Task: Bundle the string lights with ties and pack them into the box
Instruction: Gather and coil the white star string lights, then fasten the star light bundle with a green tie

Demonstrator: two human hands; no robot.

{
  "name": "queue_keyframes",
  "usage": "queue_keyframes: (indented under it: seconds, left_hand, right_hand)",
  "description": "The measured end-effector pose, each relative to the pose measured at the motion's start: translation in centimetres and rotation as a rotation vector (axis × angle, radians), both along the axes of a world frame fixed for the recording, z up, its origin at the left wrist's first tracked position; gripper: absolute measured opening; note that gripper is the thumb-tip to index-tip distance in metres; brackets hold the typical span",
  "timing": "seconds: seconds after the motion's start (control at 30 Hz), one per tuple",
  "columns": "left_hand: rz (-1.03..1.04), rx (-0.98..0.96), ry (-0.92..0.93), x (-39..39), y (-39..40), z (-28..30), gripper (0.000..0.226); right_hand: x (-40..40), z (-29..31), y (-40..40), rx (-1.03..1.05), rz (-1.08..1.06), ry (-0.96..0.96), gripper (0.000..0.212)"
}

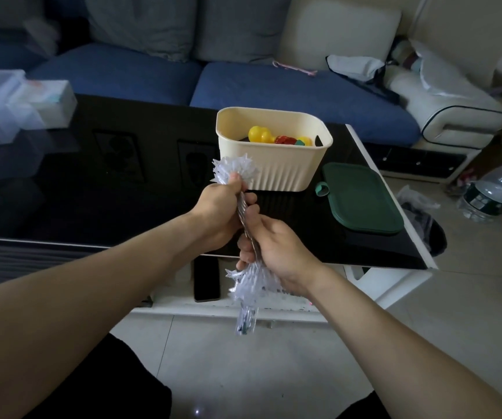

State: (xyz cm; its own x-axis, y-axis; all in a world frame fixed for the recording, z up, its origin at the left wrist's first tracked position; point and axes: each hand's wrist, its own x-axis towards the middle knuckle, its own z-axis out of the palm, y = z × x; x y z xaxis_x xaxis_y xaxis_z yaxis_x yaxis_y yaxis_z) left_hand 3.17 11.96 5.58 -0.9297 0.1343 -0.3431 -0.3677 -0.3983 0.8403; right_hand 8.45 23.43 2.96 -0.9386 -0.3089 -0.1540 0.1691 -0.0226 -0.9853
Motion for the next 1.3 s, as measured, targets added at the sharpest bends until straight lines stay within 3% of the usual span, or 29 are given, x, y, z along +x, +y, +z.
queue_keyframes:
  seconds: [0.17, 0.37, 0.57, 0.7, 0.77, 0.87, 0.97, 1.07, 1.13, 1.3]
  left_hand:
    - [-0.114, -0.142, 0.053, 0.2, -0.1, 0.3, 0.033]
    - [-0.517, -0.214, 0.070, 0.9, -0.7, -0.1, 0.058]
    - [-0.515, -0.210, 0.041, 1.4, -0.7, -0.4, 0.052]
    - [-0.429, -0.264, 0.034, 1.4, -0.9, -0.6, 0.061]
    - [-0.390, -0.250, 0.056, 1.1, -0.8, -0.9, 0.050]
    - [-0.276, -0.160, 0.088, 0.5, -0.6, -1.1, 0.043]
    - [-0.198, -0.147, 0.084, 0.0, -0.5, -1.3, 0.041]
    - [-0.156, -0.137, 0.025, 0.0, -0.4, -1.6, 0.040]
    - [-0.178, -0.157, 0.008, 0.1, -0.5, -1.6, 0.039]
    - [-0.241, -0.187, -0.030, 0.2, -0.6, -1.2, 0.038]
  right_hand:
    - [0.0, 0.1, 0.0, 0.157, 0.031, 0.050, 0.042]
    - [-0.4, 0.6, -0.3, 0.014, -0.134, 0.039, 0.040]
    - [-0.7, 0.7, 0.2, -0.341, -0.096, -0.242, 0.042]
    - [-1.2, 1.2, 0.9, -0.355, 0.072, -0.331, 0.043]
    - [-1.9, 1.5, 1.9, -0.209, 0.146, -0.297, 0.042]
    - [-3.2, 2.2, 4.7, 0.337, 0.224, -0.079, 0.024]
    - [-5.0, 1.8, 8.2, 0.610, 0.008, -0.013, 0.010]
    - [-7.7, 0.3, 10.2, 0.785, -0.477, 0.099, 0.020]
    - [-9.5, -0.5, 10.3, 0.874, -0.622, 0.166, 0.035]
    - [-13.2, -2.6, 11.5, 1.130, -0.500, 0.213, 0.065]
